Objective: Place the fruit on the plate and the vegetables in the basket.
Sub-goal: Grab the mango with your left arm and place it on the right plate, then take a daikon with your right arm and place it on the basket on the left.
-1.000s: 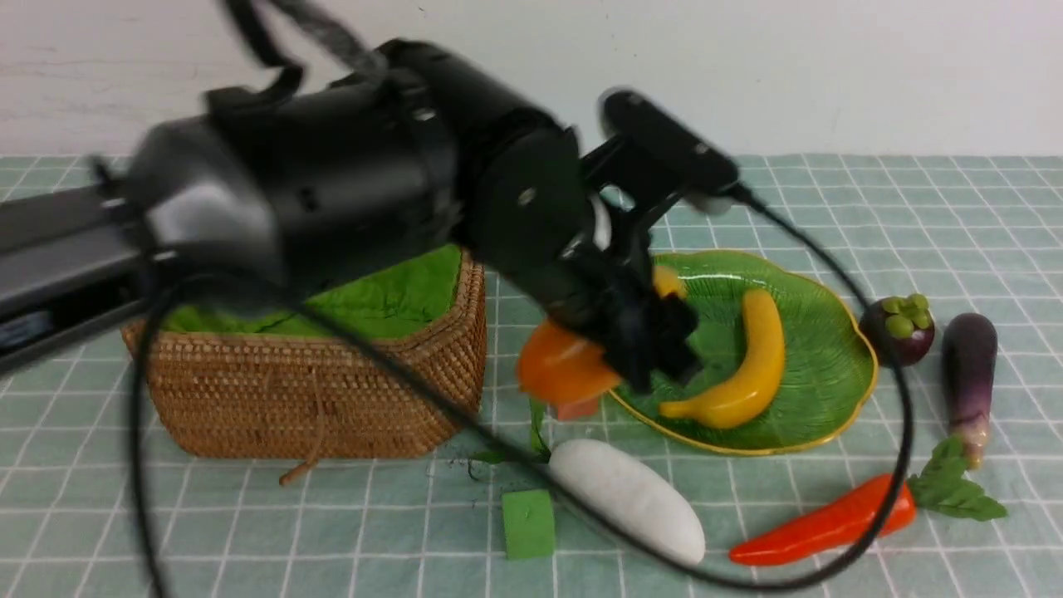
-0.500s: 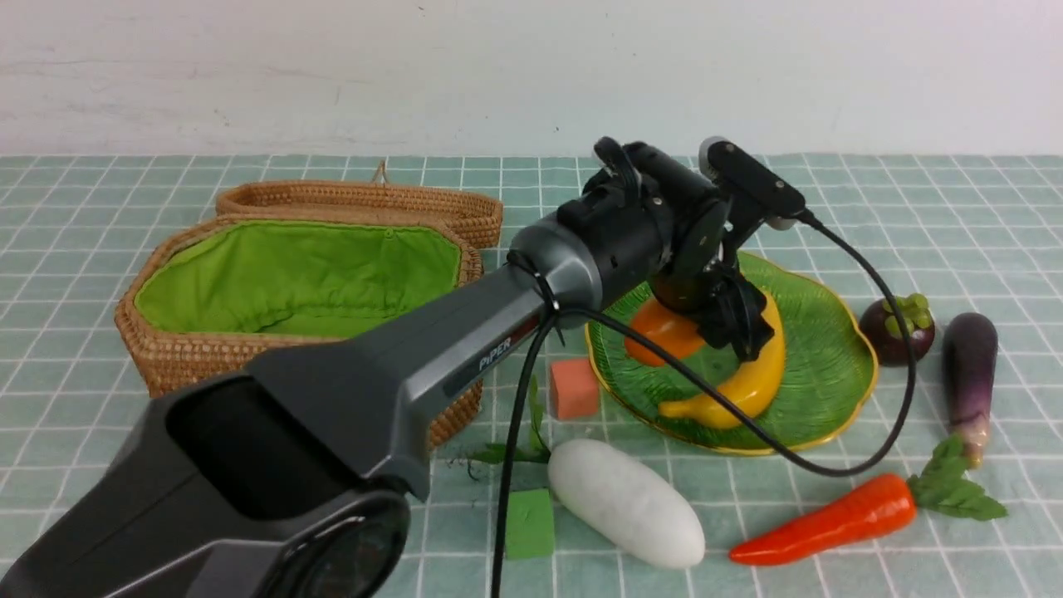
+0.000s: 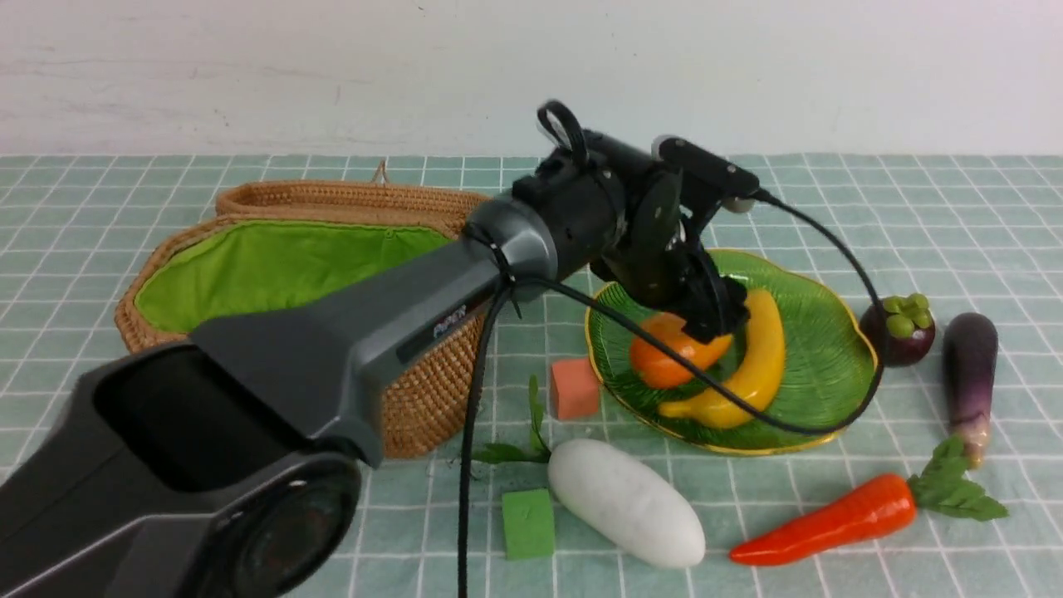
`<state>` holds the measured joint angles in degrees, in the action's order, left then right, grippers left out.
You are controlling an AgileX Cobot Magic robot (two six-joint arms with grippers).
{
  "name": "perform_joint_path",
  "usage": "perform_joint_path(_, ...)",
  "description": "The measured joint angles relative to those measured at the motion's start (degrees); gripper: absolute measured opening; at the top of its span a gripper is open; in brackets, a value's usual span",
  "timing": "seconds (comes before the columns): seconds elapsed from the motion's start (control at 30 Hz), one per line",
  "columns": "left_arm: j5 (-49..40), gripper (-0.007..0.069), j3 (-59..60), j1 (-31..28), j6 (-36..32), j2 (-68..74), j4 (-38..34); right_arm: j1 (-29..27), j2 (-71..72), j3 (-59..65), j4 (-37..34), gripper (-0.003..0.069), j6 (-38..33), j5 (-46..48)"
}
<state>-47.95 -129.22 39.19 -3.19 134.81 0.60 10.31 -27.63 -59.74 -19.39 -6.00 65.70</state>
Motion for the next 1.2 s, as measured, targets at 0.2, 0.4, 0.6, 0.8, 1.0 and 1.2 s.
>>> perform_joint_path(0.2, -19.43, 0.0452, 1.2, 0.0, 5.57, -16.77, -1.73, 0.0, -3.84, 0.0, -0.33, 0.0141, 0.0, 1.03)
perform_joint_path(0.4, -22.74, 0.009, 9.71, 0.0, 10.08, -35.93, -2.08, 0.0, -12.87, 0.0, -0.41, 0.0146, 0.0, 1.88)
perform_joint_path(0.6, -17.93, -0.0013, 39.46, 0.0, 10.08, -61.04, -2.08, 0.07, -25.15, 0.0, -3.64, 0.0132, -4.05, 1.14)
perform_joint_path(0.8, 1.09, -0.0013, 72.92, 0.0, 10.08, -89.85, -3.21, 8.62, -36.73, -0.08, -6.97, 0.0083, -6.75, -4.33)
perform_joint_path(1.0, 11.22, -0.0013, 90.92, 0.0, 10.39, -112.62, -3.51, 23.42, -52.61, -5.73, 2.45, 0.0115, -6.42, -8.62)
perform_joint_path(1.2, 11.43, -0.0013, 93.03, 0.0, 12.09, -121.17, -3.45, 27.72, -65.66, -11.27, 12.07, 0.037, -6.08, -12.71)
